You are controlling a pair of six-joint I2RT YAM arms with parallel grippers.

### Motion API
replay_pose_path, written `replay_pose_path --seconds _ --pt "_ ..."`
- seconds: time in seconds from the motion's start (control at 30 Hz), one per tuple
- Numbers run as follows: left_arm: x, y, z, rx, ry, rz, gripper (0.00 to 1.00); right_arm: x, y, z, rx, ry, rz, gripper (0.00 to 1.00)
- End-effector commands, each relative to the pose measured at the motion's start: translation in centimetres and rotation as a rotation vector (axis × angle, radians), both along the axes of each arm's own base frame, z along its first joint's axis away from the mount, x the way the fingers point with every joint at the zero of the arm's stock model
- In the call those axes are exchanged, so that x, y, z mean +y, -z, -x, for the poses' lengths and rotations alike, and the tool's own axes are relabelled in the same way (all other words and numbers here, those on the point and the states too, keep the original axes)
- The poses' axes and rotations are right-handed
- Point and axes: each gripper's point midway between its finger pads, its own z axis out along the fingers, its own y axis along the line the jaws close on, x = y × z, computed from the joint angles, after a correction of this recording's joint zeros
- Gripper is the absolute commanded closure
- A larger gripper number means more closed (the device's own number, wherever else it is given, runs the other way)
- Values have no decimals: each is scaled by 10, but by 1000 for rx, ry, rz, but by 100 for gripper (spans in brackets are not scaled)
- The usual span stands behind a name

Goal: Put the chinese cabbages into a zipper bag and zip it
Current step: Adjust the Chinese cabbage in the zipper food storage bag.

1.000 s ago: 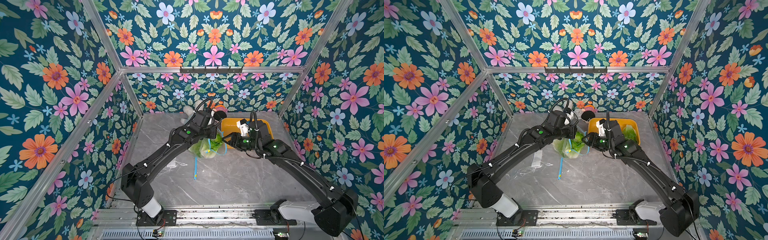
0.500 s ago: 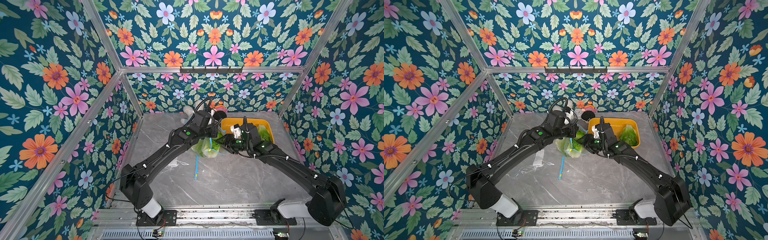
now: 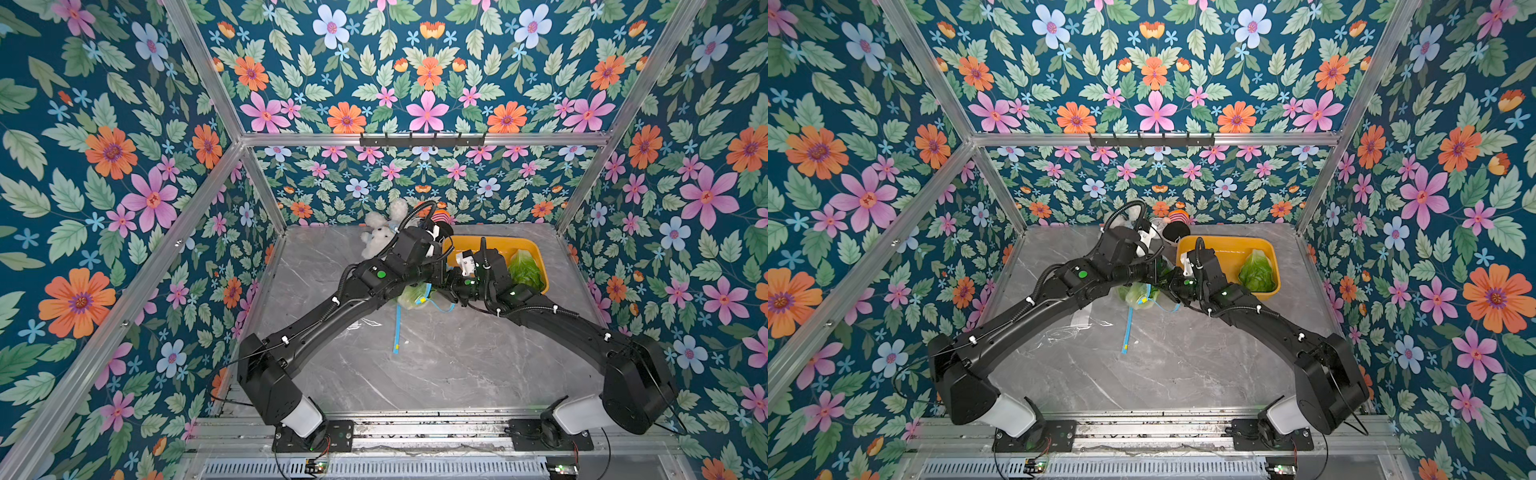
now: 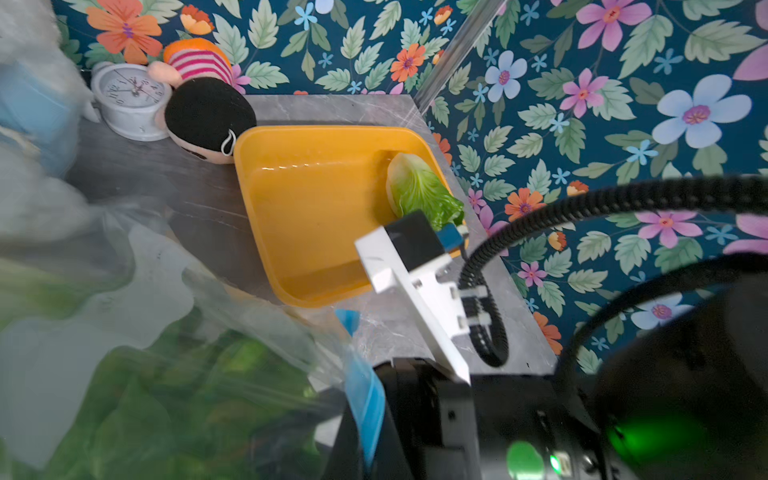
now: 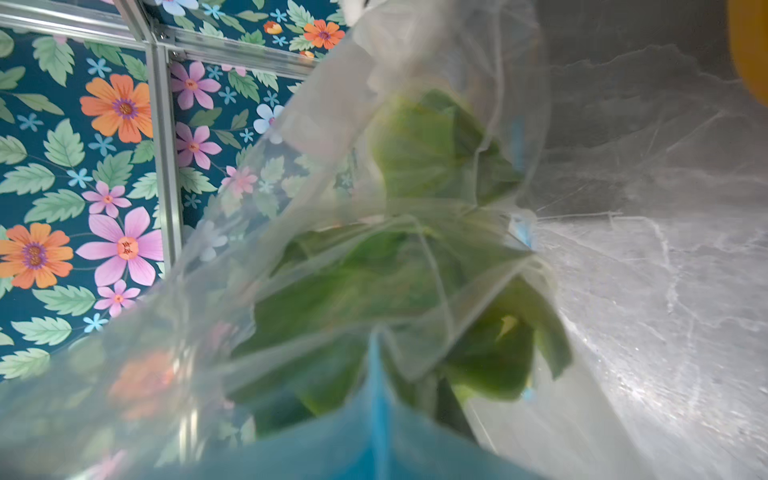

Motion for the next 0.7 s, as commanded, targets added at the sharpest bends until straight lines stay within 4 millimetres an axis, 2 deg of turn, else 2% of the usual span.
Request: replay_pose_path --seconds 0.0,0.13,0.37,0.47,0.57,0.67 --pt "-16 -13 7 3 49 114 100 -4 -9 -23 -37 124 -64 76" --pt "-16 14 8 56 28 114 100 -6 9 -29 -26 147 -52 76" --pt "-18 45 -3 107 -29 117 100 4 43 -27 31 119 -123 73" --pt "-19 52 -5 117 -44 141 100 5 47 -25 34 126 -180 72" --pt "-19 53 -6 123 -43 142 99 14 41 -23 39 79 -201 71" --pt "-15 52 -6 113 -36 129 80 10 46 -21 49 96 -185 69"
